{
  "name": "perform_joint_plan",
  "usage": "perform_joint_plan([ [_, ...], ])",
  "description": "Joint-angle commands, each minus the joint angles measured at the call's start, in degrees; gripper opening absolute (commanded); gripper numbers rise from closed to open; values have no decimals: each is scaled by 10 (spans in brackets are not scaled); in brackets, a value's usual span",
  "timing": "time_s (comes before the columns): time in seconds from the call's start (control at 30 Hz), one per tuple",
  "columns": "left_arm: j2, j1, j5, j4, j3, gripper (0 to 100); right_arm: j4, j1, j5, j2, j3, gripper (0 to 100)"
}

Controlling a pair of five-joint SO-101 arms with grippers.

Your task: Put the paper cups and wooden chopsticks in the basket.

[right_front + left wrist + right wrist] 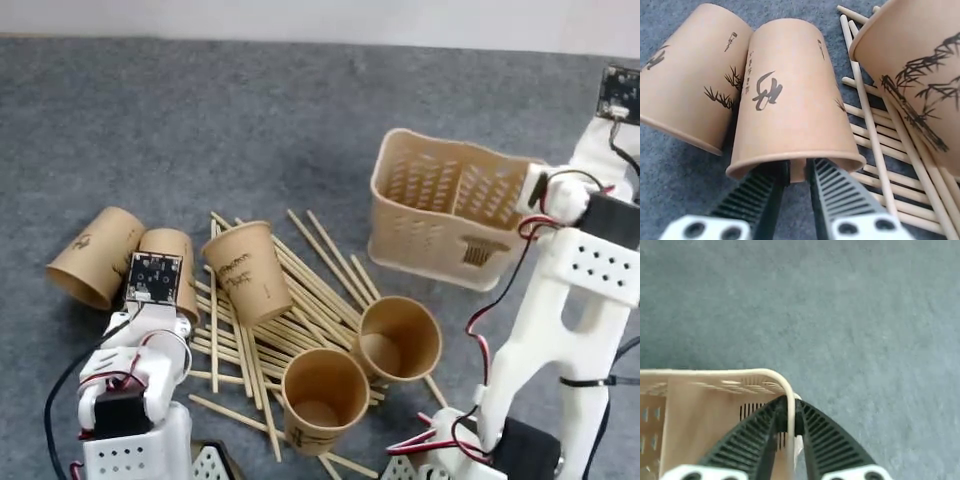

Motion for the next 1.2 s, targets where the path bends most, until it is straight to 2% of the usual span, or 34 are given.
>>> perform_joint_plan([
  [0.0,-6,-6,2,-9,-4,74,-31,-15,-7,6,-20,6],
  [0.37,-5,-7,1,-11,11,74,-34,-56,-7,97,-23,6],
  [0.53,-5,-7,1,-11,13,74,-98,-66,-8,130,-25,6],
  [0.7,-5,-7,1,-11,14,74,-119,-65,-64,170,-27,6],
  [0.97,-5,-7,1,-11,14,74,-88,-89,-64,155,-24,7],
  [1.03,-5,-7,1,-11,14,74,-56,-94,-63,138,-26,29],
  [1.17,-5,-7,1,-11,14,74,-17,-107,-63,92,-24,142],
])
